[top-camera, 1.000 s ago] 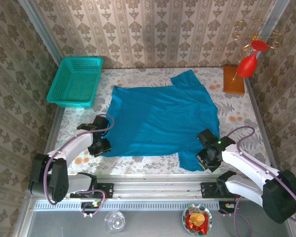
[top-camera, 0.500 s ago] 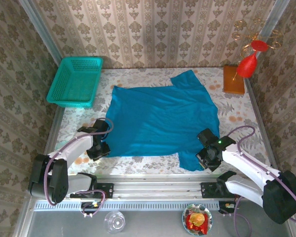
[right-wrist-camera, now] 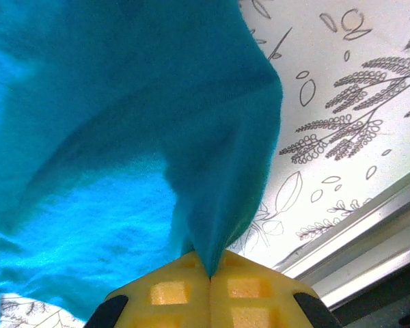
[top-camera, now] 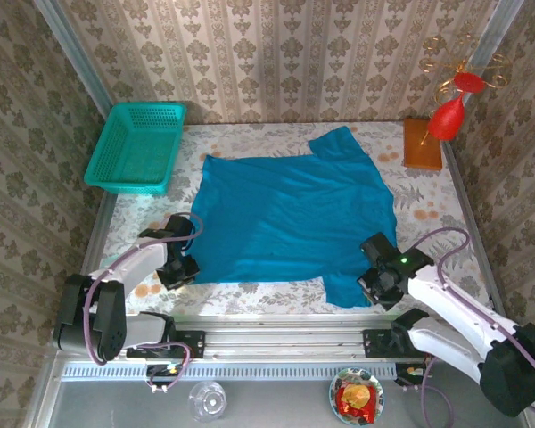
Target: Fold the inside-out t-shirt
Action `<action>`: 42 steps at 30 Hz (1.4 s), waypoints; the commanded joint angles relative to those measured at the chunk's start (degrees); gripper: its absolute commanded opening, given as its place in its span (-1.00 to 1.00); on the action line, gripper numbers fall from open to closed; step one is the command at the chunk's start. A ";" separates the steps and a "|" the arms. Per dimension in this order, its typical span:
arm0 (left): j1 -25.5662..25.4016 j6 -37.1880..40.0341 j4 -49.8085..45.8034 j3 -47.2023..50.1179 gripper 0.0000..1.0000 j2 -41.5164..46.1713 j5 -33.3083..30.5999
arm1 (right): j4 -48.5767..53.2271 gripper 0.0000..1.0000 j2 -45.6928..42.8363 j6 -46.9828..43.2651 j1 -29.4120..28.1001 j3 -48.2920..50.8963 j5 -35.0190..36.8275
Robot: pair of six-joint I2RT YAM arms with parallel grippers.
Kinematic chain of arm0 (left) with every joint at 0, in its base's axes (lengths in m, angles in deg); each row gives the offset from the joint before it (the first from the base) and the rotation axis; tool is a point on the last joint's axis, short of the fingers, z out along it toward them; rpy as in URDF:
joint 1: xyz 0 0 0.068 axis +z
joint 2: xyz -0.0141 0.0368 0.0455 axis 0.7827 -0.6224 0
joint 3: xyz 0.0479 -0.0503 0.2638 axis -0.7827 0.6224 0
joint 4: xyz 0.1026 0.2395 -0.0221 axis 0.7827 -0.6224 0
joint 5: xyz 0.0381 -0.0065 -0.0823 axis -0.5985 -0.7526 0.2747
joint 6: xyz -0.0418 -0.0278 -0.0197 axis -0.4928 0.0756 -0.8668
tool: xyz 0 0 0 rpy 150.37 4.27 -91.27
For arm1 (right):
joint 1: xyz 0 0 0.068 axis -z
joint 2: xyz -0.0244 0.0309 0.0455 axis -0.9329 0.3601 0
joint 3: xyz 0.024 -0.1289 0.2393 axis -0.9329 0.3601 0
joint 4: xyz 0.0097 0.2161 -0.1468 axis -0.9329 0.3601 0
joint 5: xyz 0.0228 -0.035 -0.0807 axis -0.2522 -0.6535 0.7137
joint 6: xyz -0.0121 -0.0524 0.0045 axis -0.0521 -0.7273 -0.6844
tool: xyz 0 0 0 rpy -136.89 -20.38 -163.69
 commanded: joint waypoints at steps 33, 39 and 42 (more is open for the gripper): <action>2.63 4.17 -5.95 -13.81 -1.00 12.51 3.10 | 10.75 -1.00 -7.57 -16.48 0.17 -19.55 8.77; 6.93 9.75 -0.58 -16.86 -1.00 1.68 3.48 | 1.87 -1.00 3.85 -24.26 5.27 -24.17 10.87; 8.44 12.09 0.62 -19.72 -1.00 -2.98 3.73 | -1.40 -1.00 7.78 -27.27 9.09 -26.52 9.39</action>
